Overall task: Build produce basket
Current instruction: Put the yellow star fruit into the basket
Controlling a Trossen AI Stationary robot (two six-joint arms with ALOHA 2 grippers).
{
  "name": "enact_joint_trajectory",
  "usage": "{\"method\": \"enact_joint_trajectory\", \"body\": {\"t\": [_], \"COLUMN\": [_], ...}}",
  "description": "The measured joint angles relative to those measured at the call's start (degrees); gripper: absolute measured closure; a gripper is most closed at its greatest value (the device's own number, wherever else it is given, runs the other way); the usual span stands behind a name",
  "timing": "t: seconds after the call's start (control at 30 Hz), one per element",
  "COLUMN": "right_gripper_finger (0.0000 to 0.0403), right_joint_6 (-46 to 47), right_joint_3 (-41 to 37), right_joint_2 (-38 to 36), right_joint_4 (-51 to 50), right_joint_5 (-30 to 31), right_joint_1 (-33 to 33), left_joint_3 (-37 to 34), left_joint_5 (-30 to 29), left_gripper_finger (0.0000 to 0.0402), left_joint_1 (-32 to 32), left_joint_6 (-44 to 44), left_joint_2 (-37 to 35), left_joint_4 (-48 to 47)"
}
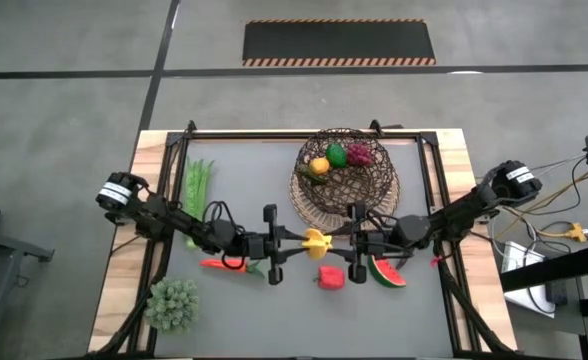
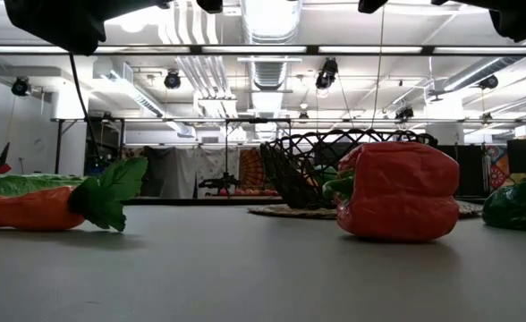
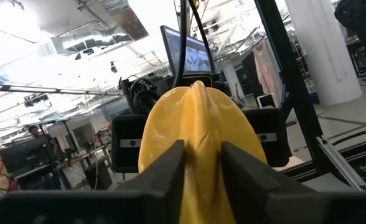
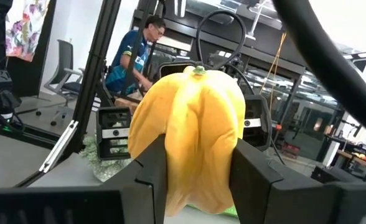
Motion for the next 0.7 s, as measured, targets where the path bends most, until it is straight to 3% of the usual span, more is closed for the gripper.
{"method": "enact_joint_trajectory", "body": {"t": [0.2, 0.37, 0.53, 0.7], "right_gripper_finger": [0.0286, 0.0286, 0.0286, 0.0287], "right_joint_6": [1.81, 5.5, 11.91, 21.74], "right_joint_3": [0.09, 2.79, 9.65, 19.16], "right_joint_2": [-2.2, -6.05, -10.04, -11.74], "right_joint_4": [-3.38, -14.69, -36.49, -62.49], "right_joint_5": [5.11, 11.76, 20.41, 22.82], "right_joint_1": [0.0, 0.0, -0.65, -4.16], "left_joint_3": [-0.85, -2.53, -5.18, -8.31], "left_joint_5": [-1.26, -4.12, -5.04, -6.27], "left_gripper_finger": [0.0242, 0.021, 0.0203, 0.0203], "left_joint_1": [0.08, 0.08, 0.06, 0.04], "left_joint_6": [1.74, 4.95, 8.64, 10.73], "left_joint_2": [-1.0, -3.55, -8.0, -13.77], "left_joint_4": [-0.41, -0.47, -1.24, -1.63]}}
